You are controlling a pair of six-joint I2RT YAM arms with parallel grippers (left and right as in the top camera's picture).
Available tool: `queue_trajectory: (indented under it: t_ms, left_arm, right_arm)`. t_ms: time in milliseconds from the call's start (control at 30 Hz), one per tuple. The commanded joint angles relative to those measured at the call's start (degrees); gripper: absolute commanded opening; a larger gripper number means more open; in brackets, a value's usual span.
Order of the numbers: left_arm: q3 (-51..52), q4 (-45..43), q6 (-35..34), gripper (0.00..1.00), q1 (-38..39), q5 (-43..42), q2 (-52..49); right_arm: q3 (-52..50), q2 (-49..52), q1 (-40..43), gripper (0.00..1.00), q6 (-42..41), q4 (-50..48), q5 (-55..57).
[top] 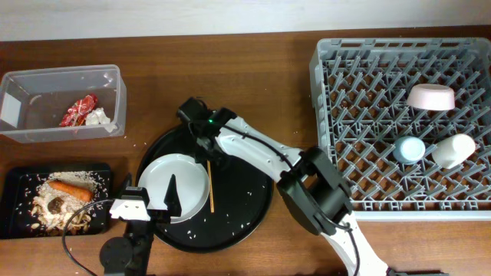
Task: Sort waste into correct bins and load items into the dishwasher rack
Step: 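Grasp the wooden chopstick on the round tray with the right gripper, then carry the chopstick to the rack's left edge and release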
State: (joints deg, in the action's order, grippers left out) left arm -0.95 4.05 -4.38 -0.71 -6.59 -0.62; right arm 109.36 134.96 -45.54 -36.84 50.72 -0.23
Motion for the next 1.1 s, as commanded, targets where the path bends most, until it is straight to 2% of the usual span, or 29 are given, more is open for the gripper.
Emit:
queue_trajectory:
  t_ms: [0, 67, 100, 167, 233, 267, 433, 500, 667, 733, 900, 967, 1067]
  left_arm:
    - [0.5, 0.0, -0.7, 0.99, 0.3, 0.4, 0.3]
    - [0.5, 0.0, -0.7, 0.99, 0.3, 0.4, 0.3]
    - [0.5, 0.0, -0.7, 0.99, 0.3, 0.4, 0.3]
    - [0.5, 0.0, -0.7, 0.99, 0.3, 0.4, 0.3]
    - [0.5, 0.0, -0.7, 0.99, 0.3, 0.4, 0.3]
    - [0.5, 0.0, -0.7, 0.99, 0.3, 0.4, 0.3]
    - [0.5, 0.0, -0.7, 0.99, 0.3, 0.4, 0.3]
    - [0.5, 0.0, -0.7, 0.99, 0.3, 0.4, 0.3]
    - [0.5, 0.0, -0.7, 0.99, 0.3, 0.4, 0.3]
    - [0.5, 0.0, -0.7, 0.99, 0.3, 0.4, 0.3]
    - [0.5, 0.0, -0.7, 0.99, 0.3, 0.4, 0.3]
    - [0.5, 0.0, -0.7, 0.99, 0.3, 0.4, 0.3]
    - [0.5, 0.0, -0.7, 0.99, 0.3, 0.4, 0.3]
  right_arm:
    - [-0.6, 1.4, -0.7, 0.58, -1.2, -0.2, 2.1]
    - [-0.6, 1.4, -0.7, 0.53, -1.2, -0.2, 2.5]
    - [-0.6, 1.4, -0.7, 0.46, -1.2, 0.0, 2.5]
    - [-0.6, 1.4, -0.7, 0.24, -1.2, 0.5, 2.4]
    - [-0.6, 1.4, -0.6, 0.13, -1.2, 1.4, 2.4]
    - [-0.5, 1.4, -0.5, 0.04, -1.2, 2.3, 2.4]
    - [3.2, 0.2, 0.6, 0.04, -1.2, 8.3, 0.9]
    - [7.8, -1.9, 2.4, 0.04, -0.5, 13.6, 0.9]
    - [23.7, -8.1, 12.7, 0.04, 13.5, 30.2, 1.0]
    - [30.7, -8.6, 20.9, 0.04, 20.8, 35.7, 0.9]
    - [30.6, -8.1, 38.9, 0.04, 30.4, 37.1, -0.7]
    - [29.7, -6.8, 43.4, 0.04, 35.0, 36.8, -5.0]
    - [27.5, -5.3, 45.2, 0.04, 35.1, 34.2, -5.6]
